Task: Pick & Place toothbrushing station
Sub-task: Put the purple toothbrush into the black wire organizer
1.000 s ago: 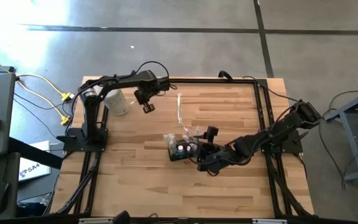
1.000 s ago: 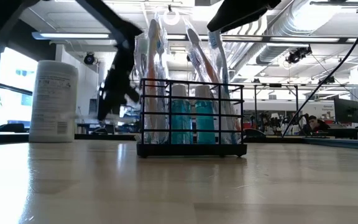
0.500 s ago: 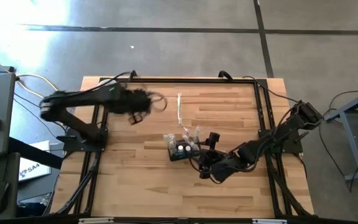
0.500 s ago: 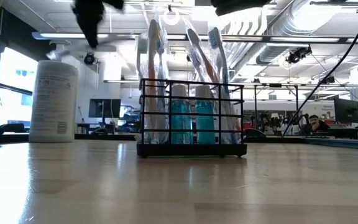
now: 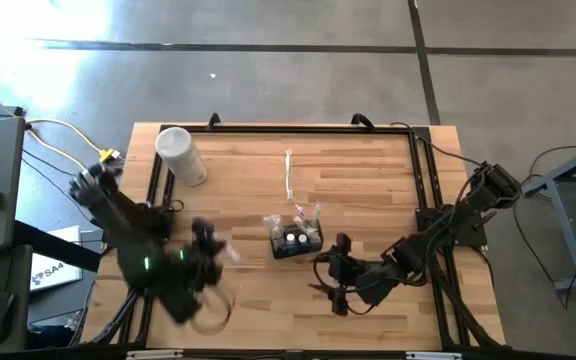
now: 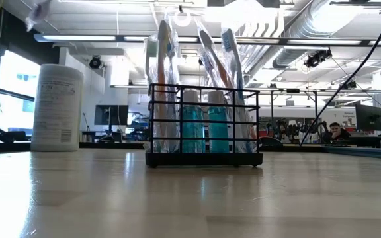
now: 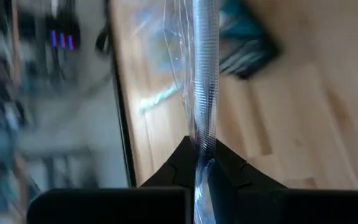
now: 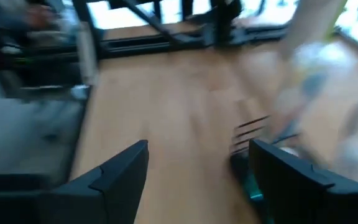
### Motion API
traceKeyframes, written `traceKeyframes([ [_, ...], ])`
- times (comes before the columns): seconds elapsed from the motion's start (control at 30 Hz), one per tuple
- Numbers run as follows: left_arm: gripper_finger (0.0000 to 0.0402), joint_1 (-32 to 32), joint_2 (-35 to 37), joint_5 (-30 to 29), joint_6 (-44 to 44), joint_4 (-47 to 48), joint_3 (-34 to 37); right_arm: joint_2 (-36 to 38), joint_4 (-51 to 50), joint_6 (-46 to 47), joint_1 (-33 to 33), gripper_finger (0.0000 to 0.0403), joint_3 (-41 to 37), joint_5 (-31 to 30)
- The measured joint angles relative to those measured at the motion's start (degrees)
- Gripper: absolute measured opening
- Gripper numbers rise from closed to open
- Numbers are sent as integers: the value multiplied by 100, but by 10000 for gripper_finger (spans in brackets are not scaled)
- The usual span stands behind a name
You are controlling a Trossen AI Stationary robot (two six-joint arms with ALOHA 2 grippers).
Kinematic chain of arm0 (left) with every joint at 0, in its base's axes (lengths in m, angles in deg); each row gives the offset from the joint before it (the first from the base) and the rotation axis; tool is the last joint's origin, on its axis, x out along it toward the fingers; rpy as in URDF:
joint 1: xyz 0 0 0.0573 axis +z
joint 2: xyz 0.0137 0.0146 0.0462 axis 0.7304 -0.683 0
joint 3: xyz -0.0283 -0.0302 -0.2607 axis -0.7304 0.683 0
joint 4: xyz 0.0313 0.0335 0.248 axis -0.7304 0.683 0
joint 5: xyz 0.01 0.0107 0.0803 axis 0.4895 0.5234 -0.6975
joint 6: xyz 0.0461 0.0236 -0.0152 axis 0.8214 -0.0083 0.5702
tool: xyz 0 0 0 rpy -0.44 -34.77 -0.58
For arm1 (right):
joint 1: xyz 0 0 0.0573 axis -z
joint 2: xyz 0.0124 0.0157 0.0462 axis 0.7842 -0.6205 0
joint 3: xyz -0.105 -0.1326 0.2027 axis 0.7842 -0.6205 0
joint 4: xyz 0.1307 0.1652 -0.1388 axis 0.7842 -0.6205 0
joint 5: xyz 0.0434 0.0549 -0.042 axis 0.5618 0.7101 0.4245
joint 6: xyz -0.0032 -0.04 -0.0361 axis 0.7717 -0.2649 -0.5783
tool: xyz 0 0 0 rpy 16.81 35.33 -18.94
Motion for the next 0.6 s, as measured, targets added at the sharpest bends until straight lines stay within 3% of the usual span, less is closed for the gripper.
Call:
traceKeyframes([
  [0.1,12,-531,-624,-150,1041,-474,-2,20,270,381,57,270,-1,717],
  [0.27,12,-914,-1829,-844,4356,-1329,-97,22,707,698,247,270,-1,1642],
  [0.4,23,-863,-2629,-1642,5309,-1990,-775,20,893,697,409,270,-1,2563],
  [0.6,14,-825,-3605,-2598,7758,-2317,-1997,20,1182,697,602,270,-1,2490],
])
